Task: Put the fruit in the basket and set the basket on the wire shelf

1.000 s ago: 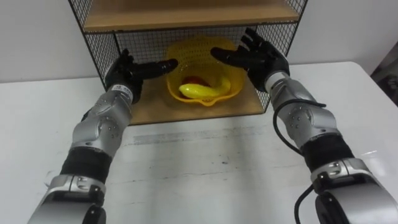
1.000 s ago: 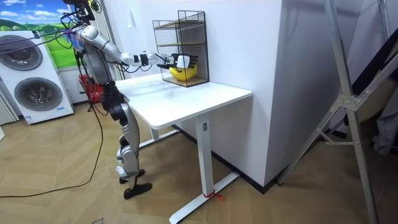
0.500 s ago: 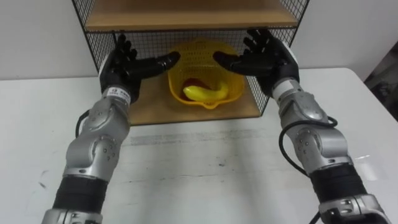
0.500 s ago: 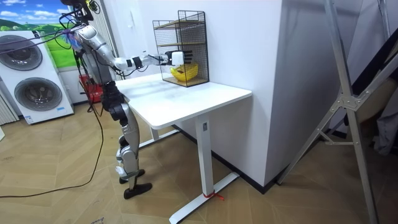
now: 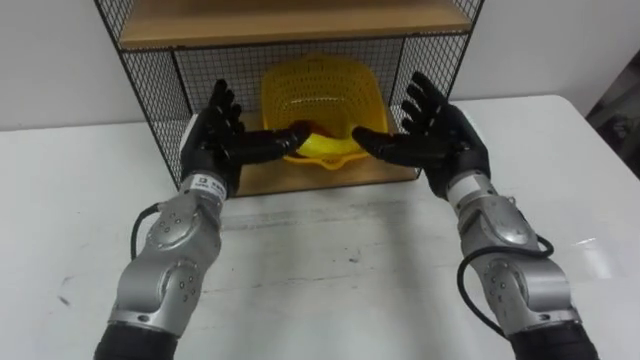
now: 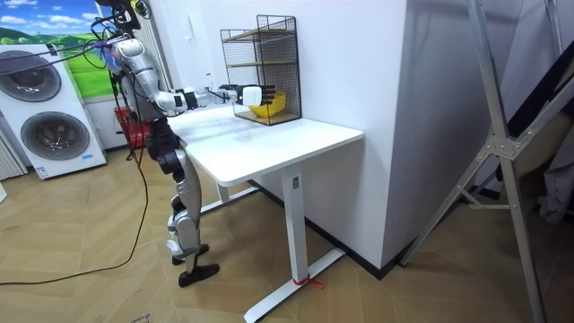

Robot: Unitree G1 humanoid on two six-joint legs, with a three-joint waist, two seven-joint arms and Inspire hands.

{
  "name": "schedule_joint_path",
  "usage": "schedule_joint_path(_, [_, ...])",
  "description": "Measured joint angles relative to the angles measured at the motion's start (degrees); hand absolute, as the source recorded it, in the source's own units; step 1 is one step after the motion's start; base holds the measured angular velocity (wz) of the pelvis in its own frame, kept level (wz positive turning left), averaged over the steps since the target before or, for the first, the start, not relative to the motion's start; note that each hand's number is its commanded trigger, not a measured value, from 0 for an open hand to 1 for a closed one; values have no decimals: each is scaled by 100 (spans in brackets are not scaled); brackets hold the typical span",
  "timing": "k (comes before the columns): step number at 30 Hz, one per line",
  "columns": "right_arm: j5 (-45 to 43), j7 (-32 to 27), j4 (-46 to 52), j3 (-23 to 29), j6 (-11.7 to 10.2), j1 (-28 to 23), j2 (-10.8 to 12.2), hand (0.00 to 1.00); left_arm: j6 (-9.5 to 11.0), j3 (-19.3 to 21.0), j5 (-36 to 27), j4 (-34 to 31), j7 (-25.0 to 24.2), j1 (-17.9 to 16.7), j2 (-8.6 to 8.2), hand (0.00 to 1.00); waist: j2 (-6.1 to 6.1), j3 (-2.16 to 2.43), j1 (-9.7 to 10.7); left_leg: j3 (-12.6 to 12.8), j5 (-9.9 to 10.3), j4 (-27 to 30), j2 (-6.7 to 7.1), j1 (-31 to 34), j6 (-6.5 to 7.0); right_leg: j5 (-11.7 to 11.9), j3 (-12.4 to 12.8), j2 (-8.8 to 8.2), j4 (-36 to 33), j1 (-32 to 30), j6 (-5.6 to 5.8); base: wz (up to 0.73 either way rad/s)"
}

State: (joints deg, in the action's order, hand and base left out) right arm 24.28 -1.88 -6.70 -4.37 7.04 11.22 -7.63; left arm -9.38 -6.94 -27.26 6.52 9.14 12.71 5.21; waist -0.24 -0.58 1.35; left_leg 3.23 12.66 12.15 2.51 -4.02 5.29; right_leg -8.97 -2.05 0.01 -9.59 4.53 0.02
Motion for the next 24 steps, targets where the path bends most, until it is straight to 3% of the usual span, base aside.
schedule_joint_path(8, [-9, 45, 745, -51, -241, -784, -62, 0, 143, -148, 58, -779, -198, -1022, 38, 0, 24, 20, 4, 46, -1, 2, -9, 35, -2, 4, 14, 0, -20, -49, -7, -3])
schedule_joint_path(14, [11, 78, 739, -150, -397, -1307, -57, 0, 515, -268, 162, -893, -390, -1698, 98, 0, 28, 34, -4, 61, -1, 1, -10, 23, -2, 4, 1, 9, -23, -44, -7, 0])
schedule_joint_path(18, [35, 86, 739, -124, -617, -1565, -58, 0, 627, -270, 256, -960, -529, -2154, 249, 0, -1, 35, -6, 59, -1, -3, -10, 31, -2, 5, 3, 16, -24, -56, -8, 0])
schedule_joint_path(21, [19, 152, 781, -121, -779, -1764, -58, 0, 836, -234, 266, -990, -599, -2300, 261, 0, -34, 53, -40, 59, 0, -52, -9, 25, -2, 5, 8, 21, -23, -70, -9, 0])
schedule_joint_path(24, [-267, 267, 975, -135, -967, -2195, -58, 0, 1043, -220, 554, -1270, -637, -2693, 266, 0, -51, 63, -85, 63, 0, -72, -9, 25, 0, 5, 11, 29, -16, -84, -8, -1])
